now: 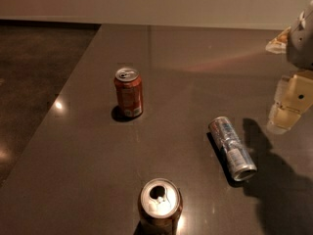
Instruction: Place redbull can upright
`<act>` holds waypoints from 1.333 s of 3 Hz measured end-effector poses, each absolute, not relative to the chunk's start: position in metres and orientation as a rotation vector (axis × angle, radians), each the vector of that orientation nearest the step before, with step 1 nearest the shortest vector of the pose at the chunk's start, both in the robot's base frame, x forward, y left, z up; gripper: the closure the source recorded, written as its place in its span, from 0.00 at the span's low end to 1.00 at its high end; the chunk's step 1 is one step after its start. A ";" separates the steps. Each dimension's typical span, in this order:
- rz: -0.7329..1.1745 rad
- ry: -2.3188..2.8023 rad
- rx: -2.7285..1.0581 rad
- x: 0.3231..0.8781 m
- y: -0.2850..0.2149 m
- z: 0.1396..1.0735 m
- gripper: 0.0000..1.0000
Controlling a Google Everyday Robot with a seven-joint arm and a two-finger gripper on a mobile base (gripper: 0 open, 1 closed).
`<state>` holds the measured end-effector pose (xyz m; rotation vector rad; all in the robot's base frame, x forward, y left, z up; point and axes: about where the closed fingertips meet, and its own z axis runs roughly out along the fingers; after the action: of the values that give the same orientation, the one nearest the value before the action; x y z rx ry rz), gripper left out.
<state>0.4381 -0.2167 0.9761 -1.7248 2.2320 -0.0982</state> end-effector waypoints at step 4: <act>0.024 2.537 -1.379 0.440 -0.188 0.917 0.00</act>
Offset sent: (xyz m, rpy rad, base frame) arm 0.0027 0.0251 -0.0380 -0.0183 0.0924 -0.1301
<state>0.4399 -0.1884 0.9166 -1.3791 2.5369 0.0240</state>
